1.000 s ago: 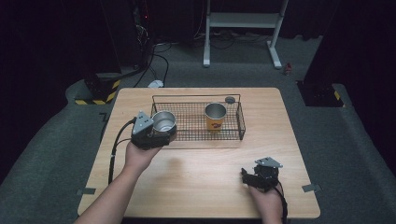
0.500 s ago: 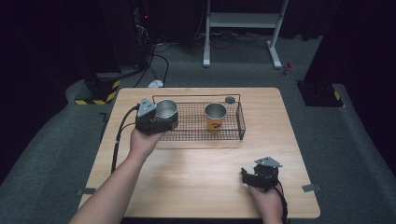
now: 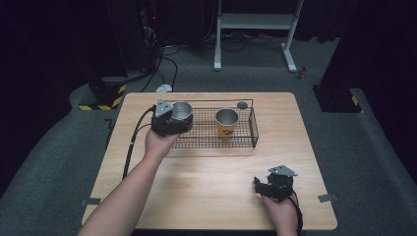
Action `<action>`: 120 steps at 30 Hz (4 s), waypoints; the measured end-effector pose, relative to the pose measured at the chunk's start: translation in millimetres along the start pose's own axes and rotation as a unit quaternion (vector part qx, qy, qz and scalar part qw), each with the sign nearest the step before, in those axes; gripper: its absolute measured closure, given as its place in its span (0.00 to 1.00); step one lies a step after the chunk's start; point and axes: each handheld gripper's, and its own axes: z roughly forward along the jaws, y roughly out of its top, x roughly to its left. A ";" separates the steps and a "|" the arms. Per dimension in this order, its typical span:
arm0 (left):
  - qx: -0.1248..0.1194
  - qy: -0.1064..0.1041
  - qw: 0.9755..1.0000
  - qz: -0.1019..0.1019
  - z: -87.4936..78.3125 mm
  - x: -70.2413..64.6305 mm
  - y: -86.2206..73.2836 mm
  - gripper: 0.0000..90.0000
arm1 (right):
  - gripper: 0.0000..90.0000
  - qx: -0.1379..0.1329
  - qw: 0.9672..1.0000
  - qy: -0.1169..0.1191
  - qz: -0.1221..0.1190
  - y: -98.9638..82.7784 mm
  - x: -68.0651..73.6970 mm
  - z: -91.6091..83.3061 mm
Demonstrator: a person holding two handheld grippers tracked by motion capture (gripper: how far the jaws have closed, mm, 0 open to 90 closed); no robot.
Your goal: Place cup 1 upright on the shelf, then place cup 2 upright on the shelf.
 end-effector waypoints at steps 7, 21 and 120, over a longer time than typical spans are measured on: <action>0.005 0.008 1.000 -0.020 16.4 8.8 -6.5 0.21 | 0.17 0.000 1.000 -0.001 -0.001 -0.1 0.0 -0.1; 0.057 0.012 0.998 -0.032 34.5 17.6 -20.6 0.21 | 0.17 0.000 1.000 0.000 0.001 0.1 0.2 0.1; 0.137 0.032 0.990 -0.025 44.8 10.6 -16.1 0.00 | 0.18 0.001 1.000 0.006 -0.005 0.5 0.4 0.1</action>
